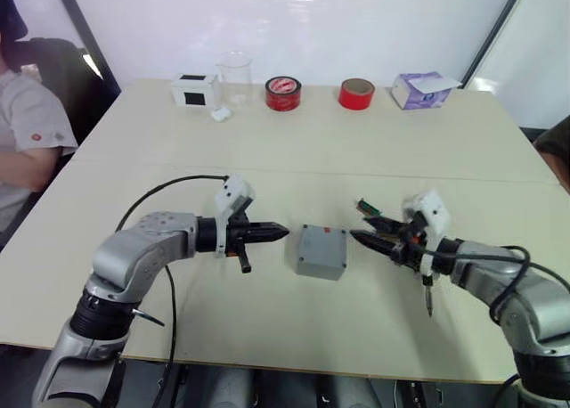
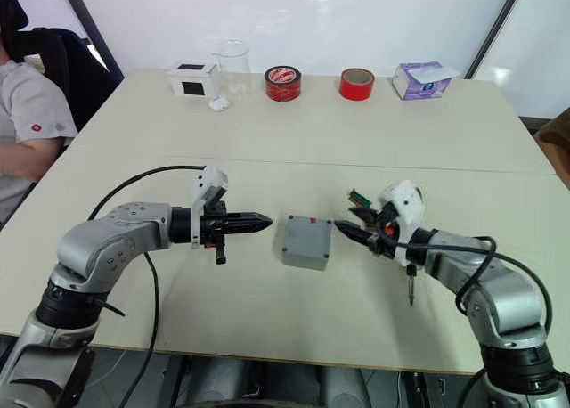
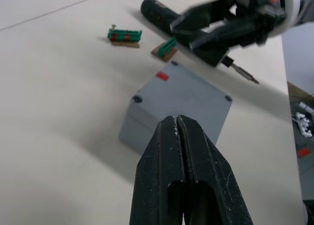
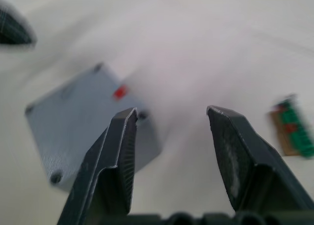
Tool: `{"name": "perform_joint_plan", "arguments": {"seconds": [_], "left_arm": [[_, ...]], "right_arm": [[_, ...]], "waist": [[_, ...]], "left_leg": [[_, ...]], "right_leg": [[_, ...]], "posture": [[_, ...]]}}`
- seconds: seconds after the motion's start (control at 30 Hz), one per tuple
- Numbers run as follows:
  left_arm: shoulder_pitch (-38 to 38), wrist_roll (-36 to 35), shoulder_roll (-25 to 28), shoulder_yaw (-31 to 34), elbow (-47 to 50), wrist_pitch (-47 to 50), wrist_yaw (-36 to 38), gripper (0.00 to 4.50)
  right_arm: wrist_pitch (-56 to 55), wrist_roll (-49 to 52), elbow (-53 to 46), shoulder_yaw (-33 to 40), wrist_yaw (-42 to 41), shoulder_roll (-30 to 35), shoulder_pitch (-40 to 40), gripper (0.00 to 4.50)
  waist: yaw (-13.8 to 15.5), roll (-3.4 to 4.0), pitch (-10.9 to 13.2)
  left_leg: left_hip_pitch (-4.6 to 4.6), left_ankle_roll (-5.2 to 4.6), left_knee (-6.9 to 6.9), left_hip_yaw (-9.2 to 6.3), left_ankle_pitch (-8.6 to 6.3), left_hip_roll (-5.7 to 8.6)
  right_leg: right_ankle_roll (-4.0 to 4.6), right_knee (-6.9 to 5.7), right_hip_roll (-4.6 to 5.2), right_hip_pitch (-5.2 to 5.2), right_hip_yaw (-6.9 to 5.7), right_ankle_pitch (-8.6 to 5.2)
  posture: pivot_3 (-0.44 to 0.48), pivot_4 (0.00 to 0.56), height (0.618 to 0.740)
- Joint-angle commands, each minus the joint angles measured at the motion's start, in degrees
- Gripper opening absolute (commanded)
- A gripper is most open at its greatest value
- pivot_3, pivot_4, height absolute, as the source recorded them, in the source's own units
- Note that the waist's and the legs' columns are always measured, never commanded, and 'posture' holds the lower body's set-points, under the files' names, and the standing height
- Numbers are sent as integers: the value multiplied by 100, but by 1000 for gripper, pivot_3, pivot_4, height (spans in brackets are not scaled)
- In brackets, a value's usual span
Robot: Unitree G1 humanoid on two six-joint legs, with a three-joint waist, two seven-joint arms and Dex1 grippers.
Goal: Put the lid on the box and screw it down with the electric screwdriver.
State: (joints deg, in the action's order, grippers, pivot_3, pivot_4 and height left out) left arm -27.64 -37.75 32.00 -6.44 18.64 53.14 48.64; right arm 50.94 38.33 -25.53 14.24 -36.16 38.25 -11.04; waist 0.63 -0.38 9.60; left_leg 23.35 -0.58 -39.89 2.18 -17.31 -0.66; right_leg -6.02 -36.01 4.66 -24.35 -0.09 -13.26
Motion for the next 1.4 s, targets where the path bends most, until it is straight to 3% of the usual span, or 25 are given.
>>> {"name": "perform_joint_plan", "arguments": {"seconds": [0.03, 0.17, 0.27, 0.4, 0.5, 0.93, 1.2, 1.33, 1.4], "left_arm": [[-303, -300, -51, 47, 435, 67, 87, 0], [-426, -431, -110, -87, 638, 73, 169, 0], [-460, -434, -101, -252, 808, -3, 267, 0], [-473, -421, -226, -482, 945, -99, 267, 0], [-352, -320, -337, -609, 971, -220, 188, 0], [294, -540, -425, -417, 1707, 27, -610, 0], [342, -645, -371, -376, 1819, 99, -872, 0], [342, -667, -377, -350, 1795, 109, -970, 0], [333, -651, -366, -343, 1752, 85, -983, 0]], "right_arm": [[1049, 654, 18, 814, 167, 733, -602, 3170], [2397, 793, 358, 833, 533, 1441, -1287, 4453], [3940, 761, 1068, 702, 1042, 1869, -2018, 4453], [4156, 1614, 1925, -154, 978, 3166, -1958, 4453], [4156, 1911, 2334, -862, 939, 3569, -2159, 4453], [4156, 1995, 3789, -2819, 904, 2921, -3553, 4453], [4156, 1641, 4033, -3223, 736, 2497, -3709, 4453], [4141, 1000, 3723, -3476, 635, 2330, -3512, 4453], [4013, 763, 3747, -3526, 558, 2236, -3462, 3965]], "waist": [[0, 1, 1], [1, -1, 1], [-8, 0, 1], [19, 0, 1], [-25, 1, 1], [-113, -1, 2], [-112, -2, 3], [-121, -5, 0], [-124, -16, -6]], "left_leg": [[0, 0, 0, -1, 0, 0], [0, 0, 1, -2, 0, -2], [1, 0, 1, 4, 0, 0], [8, -1, 6, 0, 0, -2], [9, -3, 9, 10, -2, -1], [10, -5, 17, 23, -3, -2], [13, -5, 16, 24, -3, 2], [12, -5, 17, 21, -3, 0], [11, -5, 17, 20, -3, -1]], "right_leg": [[0, 0, 0, 0, 0, 0], [3, 3, 0, 0, -1, -1], [5, 4, 0, -3, 3, -2], [19, 11, 6, -6, 1, -10], [19, 35, 6, -3, 6, -10], [15, 55, -2, -4, 15, -7], [7, 59, 1, -4, 15, -2], [-3, 57, -3, -4, 13, 3], [-3, 57, -3, -3, 12, 3]], "posture": [[0, 150, 740], [0, 150, 740], [0, 150, 740], [0, 150, 740], [0, 150, 740], [0, 150, 740], [0, 150, 740], [0, 150, 740], [0, 150, 740]]}}
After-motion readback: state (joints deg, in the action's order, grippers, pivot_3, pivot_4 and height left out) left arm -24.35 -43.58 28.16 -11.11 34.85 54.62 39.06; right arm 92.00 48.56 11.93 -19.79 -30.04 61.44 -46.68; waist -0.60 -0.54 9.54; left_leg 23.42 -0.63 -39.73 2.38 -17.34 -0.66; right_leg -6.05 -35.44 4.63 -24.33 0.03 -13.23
